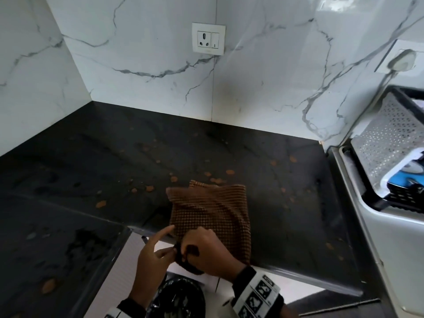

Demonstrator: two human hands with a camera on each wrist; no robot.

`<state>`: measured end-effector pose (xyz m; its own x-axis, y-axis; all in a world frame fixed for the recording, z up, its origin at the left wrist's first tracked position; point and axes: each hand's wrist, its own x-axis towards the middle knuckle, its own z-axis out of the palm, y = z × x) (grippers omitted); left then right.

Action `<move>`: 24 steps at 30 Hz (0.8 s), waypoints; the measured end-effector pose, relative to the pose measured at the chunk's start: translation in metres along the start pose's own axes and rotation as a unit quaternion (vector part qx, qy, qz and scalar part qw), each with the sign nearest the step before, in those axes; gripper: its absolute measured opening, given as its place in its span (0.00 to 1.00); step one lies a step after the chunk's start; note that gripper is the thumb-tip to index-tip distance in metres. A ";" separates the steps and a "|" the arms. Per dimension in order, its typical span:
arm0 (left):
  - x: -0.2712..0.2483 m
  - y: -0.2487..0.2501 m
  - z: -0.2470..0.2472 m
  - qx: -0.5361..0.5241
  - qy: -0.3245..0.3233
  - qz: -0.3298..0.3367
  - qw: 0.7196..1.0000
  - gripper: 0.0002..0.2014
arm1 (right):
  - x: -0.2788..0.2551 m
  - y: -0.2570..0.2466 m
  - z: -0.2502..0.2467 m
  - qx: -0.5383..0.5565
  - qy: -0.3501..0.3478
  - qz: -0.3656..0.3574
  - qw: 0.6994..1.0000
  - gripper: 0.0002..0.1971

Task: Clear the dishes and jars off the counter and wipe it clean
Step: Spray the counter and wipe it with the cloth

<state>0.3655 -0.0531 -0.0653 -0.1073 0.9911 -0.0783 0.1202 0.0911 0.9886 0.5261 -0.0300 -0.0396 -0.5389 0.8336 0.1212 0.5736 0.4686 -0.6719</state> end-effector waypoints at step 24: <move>0.021 0.025 0.024 0.068 -0.200 0.184 0.960 0.25 | -0.029 -0.004 -0.012 0.286 0.219 0.192 0.913 0.09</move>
<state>0.3898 -0.0276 -0.0455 0.3505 0.9142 0.2032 0.2078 -0.2875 0.9350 0.5469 -0.0520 -0.0316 0.0041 1.0000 -0.0063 0.1847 -0.0070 -0.9828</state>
